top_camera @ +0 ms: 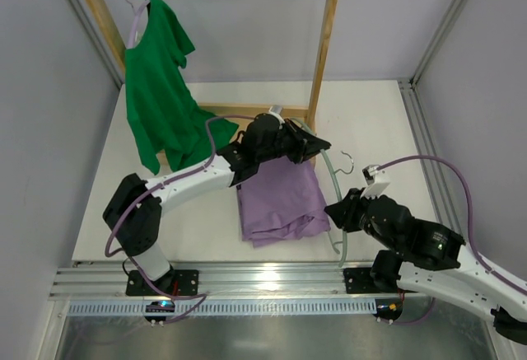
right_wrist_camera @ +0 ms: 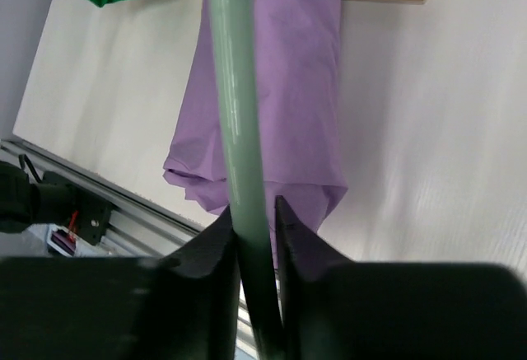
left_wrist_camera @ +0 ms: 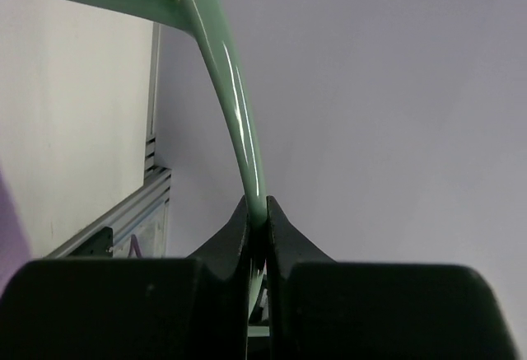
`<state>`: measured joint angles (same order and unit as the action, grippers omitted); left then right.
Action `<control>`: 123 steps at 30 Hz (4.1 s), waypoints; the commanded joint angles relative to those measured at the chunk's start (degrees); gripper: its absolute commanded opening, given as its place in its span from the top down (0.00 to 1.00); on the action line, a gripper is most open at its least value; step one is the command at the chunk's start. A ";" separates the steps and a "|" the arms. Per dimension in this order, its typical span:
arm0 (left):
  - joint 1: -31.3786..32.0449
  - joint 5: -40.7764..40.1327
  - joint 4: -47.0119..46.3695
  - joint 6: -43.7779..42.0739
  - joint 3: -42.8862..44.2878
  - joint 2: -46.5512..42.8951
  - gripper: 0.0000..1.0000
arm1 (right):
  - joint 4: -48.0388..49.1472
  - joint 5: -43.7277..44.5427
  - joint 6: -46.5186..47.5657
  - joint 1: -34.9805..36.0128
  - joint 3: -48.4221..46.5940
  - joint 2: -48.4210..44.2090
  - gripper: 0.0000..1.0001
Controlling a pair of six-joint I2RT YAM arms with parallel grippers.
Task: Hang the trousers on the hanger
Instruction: Pass the hanger from the left arm to the right, then hang the hanger with trousers onto the clothesline
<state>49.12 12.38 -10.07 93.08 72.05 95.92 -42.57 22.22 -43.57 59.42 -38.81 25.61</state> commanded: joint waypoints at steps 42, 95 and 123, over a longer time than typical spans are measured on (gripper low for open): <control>-9.92 -0.43 23.52 -21.45 3.02 -30.70 0.55 | -3.23 8.63 10.52 0.35 -58.49 35.48 0.96; -3.51 -9.57 30.80 -31.99 -15.54 -38.00 0.27 | 14.88 13.56 17.82 -1.58 -72.02 48.12 0.96; -3.68 -13.00 34.67 -31.29 -15.89 -45.73 0.25 | 19.54 -4.64 10.70 -16.96 -82.83 62.89 0.96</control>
<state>45.41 -1.58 26.76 61.32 56.16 50.87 -33.80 20.51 -33.41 43.48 -116.36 88.58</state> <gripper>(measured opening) 0.745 0.145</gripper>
